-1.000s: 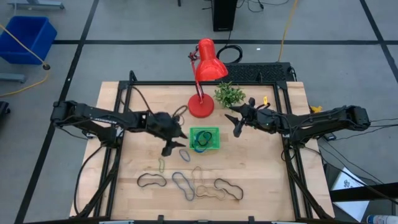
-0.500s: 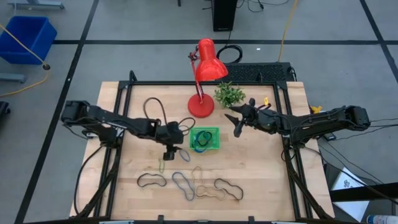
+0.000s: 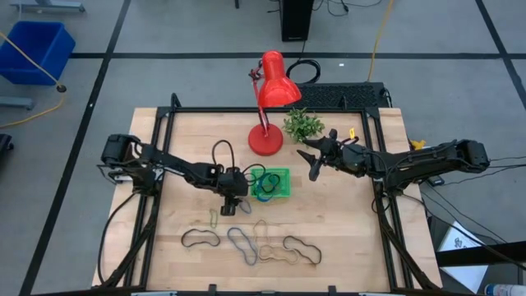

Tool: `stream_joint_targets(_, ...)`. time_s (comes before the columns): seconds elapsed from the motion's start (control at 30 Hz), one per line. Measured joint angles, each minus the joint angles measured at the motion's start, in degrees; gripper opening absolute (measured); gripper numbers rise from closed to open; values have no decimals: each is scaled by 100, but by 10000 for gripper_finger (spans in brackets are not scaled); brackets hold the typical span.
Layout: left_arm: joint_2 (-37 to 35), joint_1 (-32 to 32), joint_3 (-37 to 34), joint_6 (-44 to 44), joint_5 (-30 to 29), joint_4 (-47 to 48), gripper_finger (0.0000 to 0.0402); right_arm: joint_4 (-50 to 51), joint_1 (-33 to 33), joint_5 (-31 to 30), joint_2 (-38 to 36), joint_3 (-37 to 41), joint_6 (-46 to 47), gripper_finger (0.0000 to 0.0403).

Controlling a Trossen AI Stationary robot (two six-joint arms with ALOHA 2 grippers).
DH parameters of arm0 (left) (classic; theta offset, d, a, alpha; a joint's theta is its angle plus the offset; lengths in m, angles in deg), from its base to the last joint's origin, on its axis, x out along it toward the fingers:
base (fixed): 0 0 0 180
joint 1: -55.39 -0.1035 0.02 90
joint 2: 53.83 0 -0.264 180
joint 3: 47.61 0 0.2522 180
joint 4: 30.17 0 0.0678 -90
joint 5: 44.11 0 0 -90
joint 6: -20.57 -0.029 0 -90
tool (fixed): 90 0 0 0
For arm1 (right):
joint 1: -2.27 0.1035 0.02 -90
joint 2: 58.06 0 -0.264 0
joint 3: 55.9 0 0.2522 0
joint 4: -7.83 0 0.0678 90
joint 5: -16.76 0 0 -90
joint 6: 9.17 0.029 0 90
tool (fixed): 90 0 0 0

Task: Pick and place rubber bands into bin
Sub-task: Put the top blue rubber band into the green bin

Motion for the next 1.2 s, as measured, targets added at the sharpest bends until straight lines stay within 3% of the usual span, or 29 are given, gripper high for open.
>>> stream_joint_targets(0.63,108,-4,6,2,138,13,178,14,0,0,0,0,-109,180)
stream_joint_targets(1.1,119,7,1,16,243,3,13,14,0,0,0,0,-109,180)
stream_joint_targets(1.2,119,-9,-1,137,404,15,9,14,0,0,0,0,-109,180)
